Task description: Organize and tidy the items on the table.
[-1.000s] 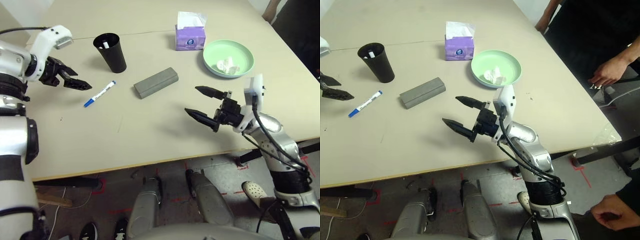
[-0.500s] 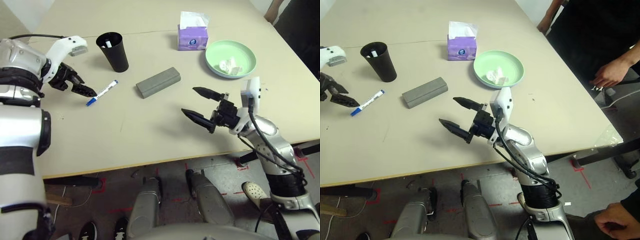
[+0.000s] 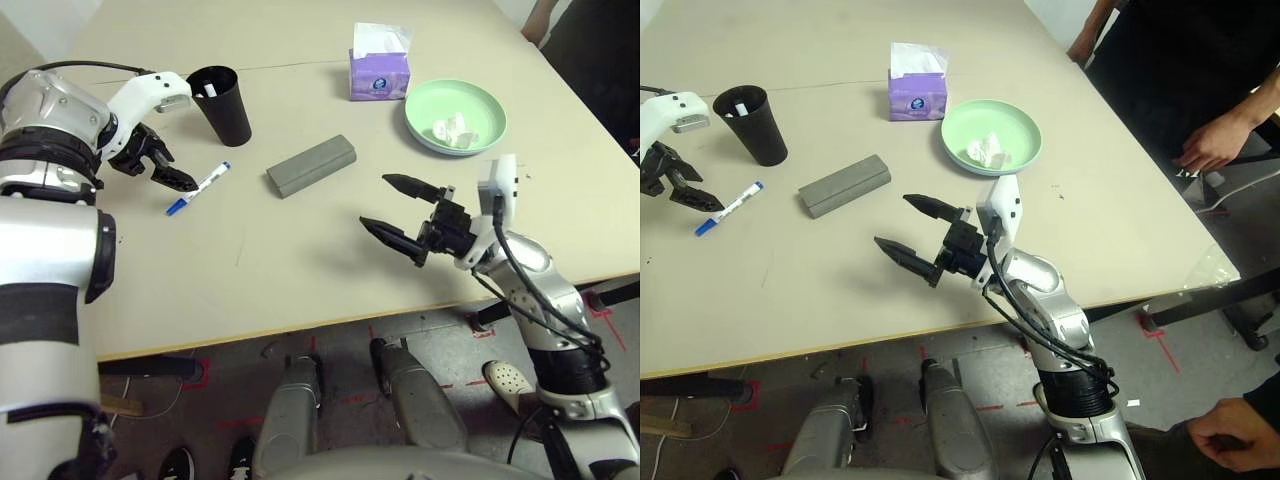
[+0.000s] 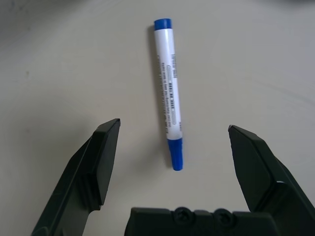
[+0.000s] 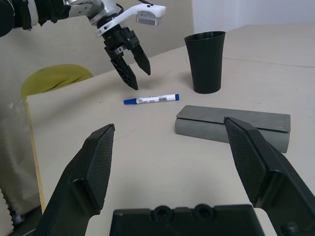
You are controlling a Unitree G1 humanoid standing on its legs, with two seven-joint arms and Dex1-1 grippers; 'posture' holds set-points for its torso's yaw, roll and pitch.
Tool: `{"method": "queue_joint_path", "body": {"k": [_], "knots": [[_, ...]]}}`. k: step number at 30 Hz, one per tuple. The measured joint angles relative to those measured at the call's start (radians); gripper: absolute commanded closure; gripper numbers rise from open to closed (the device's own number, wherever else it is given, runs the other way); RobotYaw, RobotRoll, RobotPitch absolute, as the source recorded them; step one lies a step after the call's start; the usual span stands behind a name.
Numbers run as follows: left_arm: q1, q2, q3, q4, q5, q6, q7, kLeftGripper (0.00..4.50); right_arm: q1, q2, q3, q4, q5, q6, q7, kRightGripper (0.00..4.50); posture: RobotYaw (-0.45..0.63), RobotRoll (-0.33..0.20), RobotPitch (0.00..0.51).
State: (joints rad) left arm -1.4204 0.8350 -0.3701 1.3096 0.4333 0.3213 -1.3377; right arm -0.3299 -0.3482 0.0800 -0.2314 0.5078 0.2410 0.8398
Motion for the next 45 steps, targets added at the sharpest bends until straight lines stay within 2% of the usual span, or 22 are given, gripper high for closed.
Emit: {"method": "queue_joint_path", "body": {"k": [13, 27, 45], "knots": [[0.040, -0.046, 0.002, 0.010, -0.001, -0.001, 0.062, 0.03, 0.001, -0.001, 0.001, -0.008, 0.000, 0.002, -0.012, 0.00, -0.26, 0.000, 0.231], [0.080, -0.045, 0.005, 0.024, -0.003, 0.003, 0.083, 0.03, 0.025, -0.005, 0.001, -0.053, 0.002, 0.019, -0.031, 0.00, -0.27, 0.000, 0.222], [0.137, -0.061, 0.081, 0.027, -0.031, 0.055, 0.198, 0.03, 0.037, -0.005, 0.003, -0.101, 0.006, 0.041, -0.055, 0.00, -0.28, 0.000, 0.218]]}}
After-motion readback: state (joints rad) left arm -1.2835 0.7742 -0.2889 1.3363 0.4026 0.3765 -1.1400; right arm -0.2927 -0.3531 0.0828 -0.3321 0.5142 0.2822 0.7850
